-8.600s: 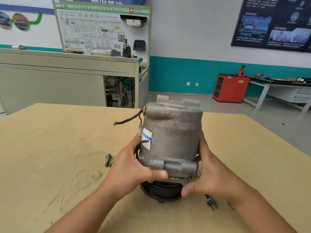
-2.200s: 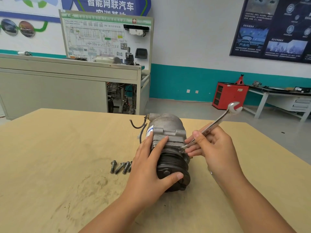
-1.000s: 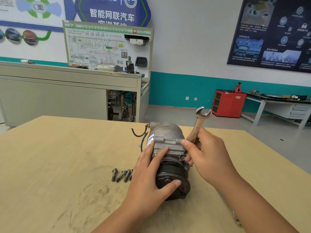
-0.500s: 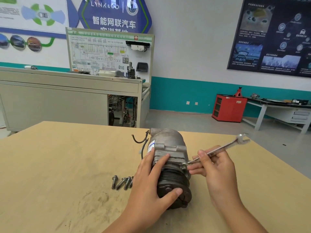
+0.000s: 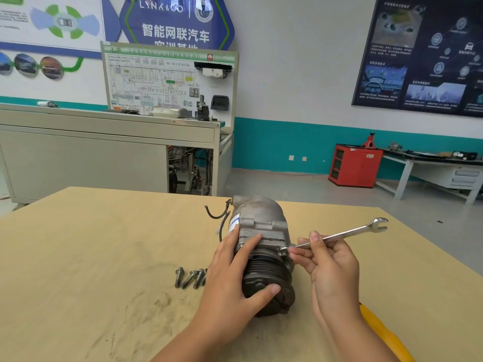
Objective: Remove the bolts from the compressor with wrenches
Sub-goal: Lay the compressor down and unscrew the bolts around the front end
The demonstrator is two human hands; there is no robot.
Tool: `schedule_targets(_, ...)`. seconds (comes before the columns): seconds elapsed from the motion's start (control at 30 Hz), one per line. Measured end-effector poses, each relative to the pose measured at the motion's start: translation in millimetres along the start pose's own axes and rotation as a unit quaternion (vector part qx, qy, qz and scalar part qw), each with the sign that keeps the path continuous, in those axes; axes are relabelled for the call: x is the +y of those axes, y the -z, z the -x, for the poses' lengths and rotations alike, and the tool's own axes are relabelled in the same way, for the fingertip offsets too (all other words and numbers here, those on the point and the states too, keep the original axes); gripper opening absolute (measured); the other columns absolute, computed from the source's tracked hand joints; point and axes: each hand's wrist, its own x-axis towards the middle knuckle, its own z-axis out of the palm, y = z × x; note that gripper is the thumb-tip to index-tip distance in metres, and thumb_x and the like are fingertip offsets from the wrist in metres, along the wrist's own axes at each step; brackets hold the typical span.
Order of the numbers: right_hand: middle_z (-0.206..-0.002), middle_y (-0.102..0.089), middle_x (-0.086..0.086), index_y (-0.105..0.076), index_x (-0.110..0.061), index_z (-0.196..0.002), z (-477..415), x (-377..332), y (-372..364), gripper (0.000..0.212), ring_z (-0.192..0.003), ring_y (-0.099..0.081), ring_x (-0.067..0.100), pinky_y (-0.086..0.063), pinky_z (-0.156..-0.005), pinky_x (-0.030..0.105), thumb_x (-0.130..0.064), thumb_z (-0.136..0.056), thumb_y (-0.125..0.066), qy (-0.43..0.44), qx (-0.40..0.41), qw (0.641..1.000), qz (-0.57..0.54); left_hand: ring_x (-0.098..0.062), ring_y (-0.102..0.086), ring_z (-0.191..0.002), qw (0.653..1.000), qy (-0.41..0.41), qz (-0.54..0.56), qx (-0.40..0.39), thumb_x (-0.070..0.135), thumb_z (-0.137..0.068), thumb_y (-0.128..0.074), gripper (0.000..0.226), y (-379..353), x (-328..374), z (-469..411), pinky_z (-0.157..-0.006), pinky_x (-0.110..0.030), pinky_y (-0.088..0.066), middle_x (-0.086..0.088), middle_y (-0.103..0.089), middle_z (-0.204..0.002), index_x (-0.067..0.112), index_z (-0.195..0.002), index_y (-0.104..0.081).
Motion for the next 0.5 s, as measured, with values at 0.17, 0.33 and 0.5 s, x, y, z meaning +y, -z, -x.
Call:
schedule_targets(0.17, -0.062, -0.069, 0.004, -0.054, -0.005, -0.083, -1.1, -1.0, 0.5, 0.011, -0.051, -0.066, 0.017, -0.053, -0.048, 0.020, -0.008, -0.094, -0.051, -0.015, 0.003, 1.000, 0.001, 0.018, 0.014, -0.133, 1.000, -0.001, -0.003, -0.006, 0.075, -0.067, -0.047, 0.068, 0.9, 0.2, -0.2, -0.112, -0.024, -0.007, 0.043, 0.014, -0.143, 0.076, -0.122, -0.008)
schedule_targets(0.33, -0.063, -0.069, 0.015, -0.057, 0.002, -0.075, -11.4, -17.1, 10.6, 0.027, -0.049, -0.064, 0.021, -0.054, -0.046, 0.024, -0.014, -0.096, -0.049, -0.059, -0.044, 0.997, 0.037, 0.014, 0.012, -0.135, 1.000, 0.003, -0.013, -0.010, 0.076, -0.065, -0.046, 0.071, 1.0, -0.6, 0.1, -0.116, -0.028, -0.009, 0.041, 0.015, -0.144, 0.078, -0.121, -0.003)
schedule_targets(0.5, -0.071, -0.070, 0.005, -0.060, -0.007, -0.076, -22.9, -30.8, 13.9, 0.030, -0.074, -0.063, 0.019, -0.051, -0.066, 0.028, -0.018, -0.098, -0.043, -0.007, -0.025, 0.997, 0.075, 0.012, 0.011, -0.136, 1.000, 0.007, -0.018, -0.017, 0.077, -0.064, -0.045, 0.073, 1.6, -0.9, -0.7, -0.116, -0.028, -0.010, 0.040, 0.015, -0.145, 0.079, -0.121, 0.001)
